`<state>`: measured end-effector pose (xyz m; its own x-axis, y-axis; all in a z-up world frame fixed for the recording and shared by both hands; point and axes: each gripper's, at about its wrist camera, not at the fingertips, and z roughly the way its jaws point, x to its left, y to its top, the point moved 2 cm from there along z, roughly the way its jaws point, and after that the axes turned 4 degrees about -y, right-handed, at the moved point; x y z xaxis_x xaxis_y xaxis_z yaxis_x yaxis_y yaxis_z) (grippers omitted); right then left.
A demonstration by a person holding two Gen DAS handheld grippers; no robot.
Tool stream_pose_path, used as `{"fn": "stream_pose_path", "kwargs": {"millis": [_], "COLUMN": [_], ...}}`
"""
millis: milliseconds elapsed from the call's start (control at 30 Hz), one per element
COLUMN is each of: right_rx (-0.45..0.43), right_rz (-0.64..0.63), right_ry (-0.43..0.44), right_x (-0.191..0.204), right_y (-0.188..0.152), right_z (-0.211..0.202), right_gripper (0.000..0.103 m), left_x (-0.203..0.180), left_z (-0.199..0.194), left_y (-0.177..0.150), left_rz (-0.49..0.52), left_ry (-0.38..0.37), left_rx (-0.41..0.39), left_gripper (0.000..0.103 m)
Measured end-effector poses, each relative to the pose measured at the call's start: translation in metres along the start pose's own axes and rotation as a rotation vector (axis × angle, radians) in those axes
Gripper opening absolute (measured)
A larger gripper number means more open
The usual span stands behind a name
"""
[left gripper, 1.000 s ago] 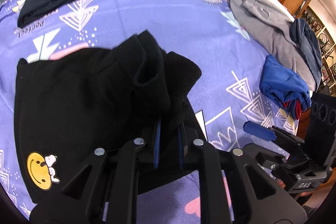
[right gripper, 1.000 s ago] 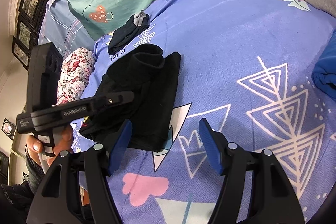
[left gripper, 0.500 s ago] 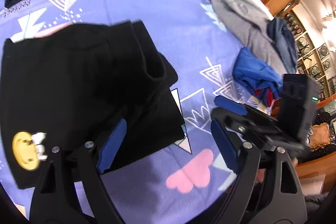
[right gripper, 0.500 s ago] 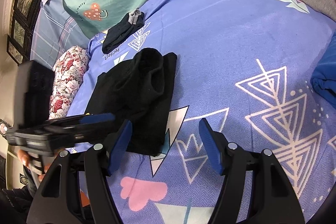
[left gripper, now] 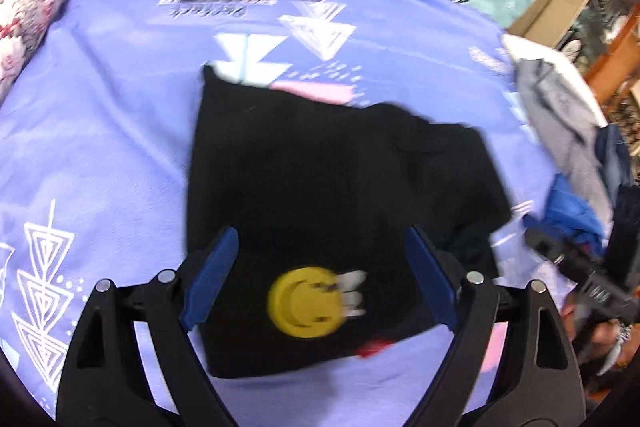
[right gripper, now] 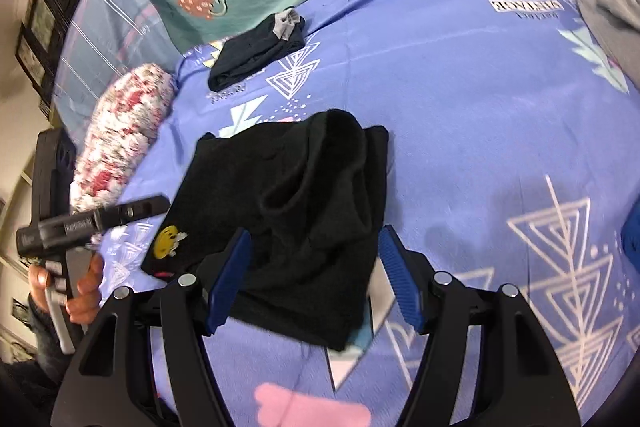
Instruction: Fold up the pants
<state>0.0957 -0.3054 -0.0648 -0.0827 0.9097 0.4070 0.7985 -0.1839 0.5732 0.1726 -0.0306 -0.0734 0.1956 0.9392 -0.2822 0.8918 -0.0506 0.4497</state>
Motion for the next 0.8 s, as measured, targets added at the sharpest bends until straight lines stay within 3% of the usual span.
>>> {"fn": "stream_pose_path", "kwargs": {"millis": [67,167,400,433,467,567,700,800], "right_rx": [0.012,0.021,0.029,0.036,0.042,0.043,0.018,-0.008], "right_rz": [-0.008,-0.005,-0.022,-0.024,-0.031,-0.048,-0.002,0.000], "right_ry": [-0.013,-0.035,-0.151,-0.157,-0.158,-0.175,-0.125,-0.073], "right_x": [0.007,0.014,0.022,0.022,0.022,0.021,0.017,0.025], "right_y": [0.005,0.010,0.021,0.021,0.020,0.019,0.026,0.033], "right_z": [0.011,0.025,0.054,0.057,0.060,0.063,0.049,0.037], "right_gripper": [0.067,0.082,0.082,0.076,0.059,0.039,0.019,0.013], "left_x": [0.008,0.015,0.024,0.025,0.025,0.029,0.034,0.036], "left_z": [0.006,0.017,0.027,0.027,0.026,0.028,0.030,0.031], "left_y": [-0.004,-0.009,-0.014,-0.014,-0.014,-0.015,-0.014,-0.013], "left_rz": [-0.010,-0.021,-0.046,-0.046,-0.045,-0.058,-0.067,-0.076], "left_ry": [0.013,0.023,-0.029,-0.034,-0.035,-0.043,-0.046,-0.044], "left_rx": [0.018,0.040,0.059,0.059,0.059,0.064,0.068,0.070], "left_gripper": [0.086,0.086,0.086,0.086,0.086,0.086,0.086,0.086]}}
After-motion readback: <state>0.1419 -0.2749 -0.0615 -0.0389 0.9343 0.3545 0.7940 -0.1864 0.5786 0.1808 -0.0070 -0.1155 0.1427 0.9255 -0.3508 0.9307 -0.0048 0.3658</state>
